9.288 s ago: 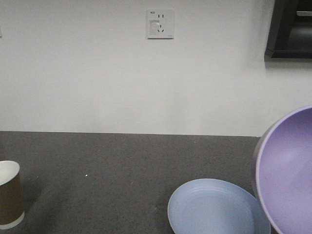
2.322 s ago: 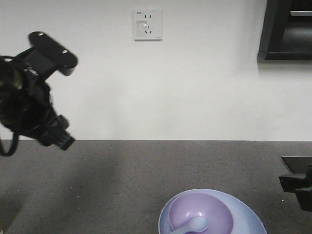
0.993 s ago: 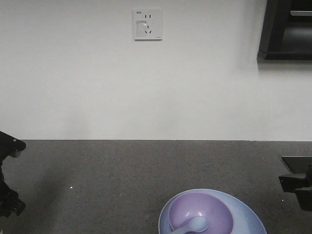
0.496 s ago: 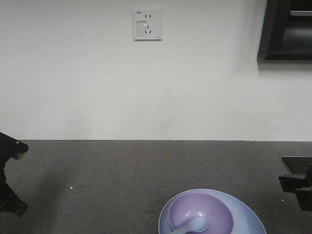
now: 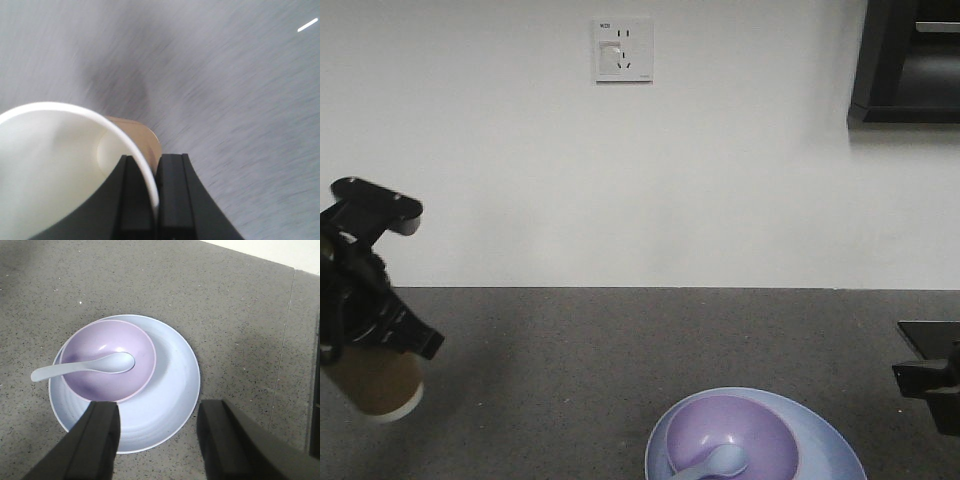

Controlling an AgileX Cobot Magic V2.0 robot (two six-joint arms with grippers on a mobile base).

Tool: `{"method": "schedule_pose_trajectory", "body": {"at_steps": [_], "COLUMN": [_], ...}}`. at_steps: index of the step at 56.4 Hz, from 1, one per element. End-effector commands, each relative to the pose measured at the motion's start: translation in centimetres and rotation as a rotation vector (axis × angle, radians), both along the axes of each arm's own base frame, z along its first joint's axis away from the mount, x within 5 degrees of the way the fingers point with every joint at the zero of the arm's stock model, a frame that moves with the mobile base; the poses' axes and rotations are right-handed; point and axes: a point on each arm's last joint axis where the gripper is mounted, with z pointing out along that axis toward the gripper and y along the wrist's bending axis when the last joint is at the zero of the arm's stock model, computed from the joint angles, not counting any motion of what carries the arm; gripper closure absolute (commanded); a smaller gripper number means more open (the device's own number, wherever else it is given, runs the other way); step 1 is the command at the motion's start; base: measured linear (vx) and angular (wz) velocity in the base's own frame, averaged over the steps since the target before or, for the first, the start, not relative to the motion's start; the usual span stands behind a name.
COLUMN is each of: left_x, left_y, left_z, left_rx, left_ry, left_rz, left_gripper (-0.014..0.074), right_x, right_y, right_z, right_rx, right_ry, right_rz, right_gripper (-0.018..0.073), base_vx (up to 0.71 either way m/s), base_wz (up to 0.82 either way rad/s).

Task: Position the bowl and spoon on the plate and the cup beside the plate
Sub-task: 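Set the paper cup down beside the plate and open the left gripper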

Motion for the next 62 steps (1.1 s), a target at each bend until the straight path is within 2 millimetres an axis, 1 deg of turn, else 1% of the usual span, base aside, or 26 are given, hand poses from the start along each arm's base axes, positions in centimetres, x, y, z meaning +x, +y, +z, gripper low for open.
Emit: {"method": "schedule_pose_trajectory", "body": {"at_steps": [1,6,11,17,20,29,37,45,55,62], "left_x": [-1.3,-1.6,-1.7,-1.8,-1.8,-1.2,-1.2,-1.6,-1.9,-1.9], "left_y": [-2.2,-4.5,-6.9,-9.9,-11.0,-13.9,-15.6,-16.7,-17.4,-17.4], "left_z": [3.7,4.0,3.5,2.0,1.2,-1.6,-3.3,-3.6,-3.9,-4.2], "left_rx": [-0.076,-0.102,-0.106,-0.097,-0.086,-0.052,-0.034,-0.050,-0.050,-0.041], "left_ry": [-0.152,-0.154,-0.128,-0.092,-0.072,-0.013,0.027,0.012,0.015,0.031], "left_rz": [-0.078,-0.127,-0.181,-0.254,-0.278,-0.330,-0.355,-0.375,-0.389,-0.384], "left_gripper": [0.0597,0.0596,0.0596,0.0596,0.0596,0.0596,0.0596,0.0596,0.0596,0.0596], "right_x": [-0.1,-0.1,-0.1,-0.1,-0.2,-0.2,-0.2,-0.2,-0.2,-0.2], "right_y": [0.0,0.0,0.0,0.0,-0.1,-0.1,-0.1,-0.1,-0.1,-0.1], "right_z": [1.5,1.5,1.5,1.5,1.5,1.5,1.5,1.5,1.4,1.4], "right_rx": [0.023,0.023,0.023,0.022,0.020,0.019,0.017,0.017,0.016,0.015], "right_ry": [-0.099,-0.099,-0.099,-0.096,-0.094,-0.094,-0.093,-0.093,-0.091,-0.086], "right_rz": [-0.004,-0.004,-0.004,-0.003,-0.003,-0.004,-0.004,-0.004,-0.004,-0.003], "right_gripper": [0.0150,0.0150,0.0150,0.0150,0.0150,0.0150,0.0150,0.0150,0.0150,0.0150], "base_vx": [0.00,0.00,0.00,0.00,0.00,0.00,0.00,0.00,0.00,0.00], "base_wz": [0.00,0.00,0.00,0.00,0.00,0.00,0.00,0.00,0.00,0.00]}}
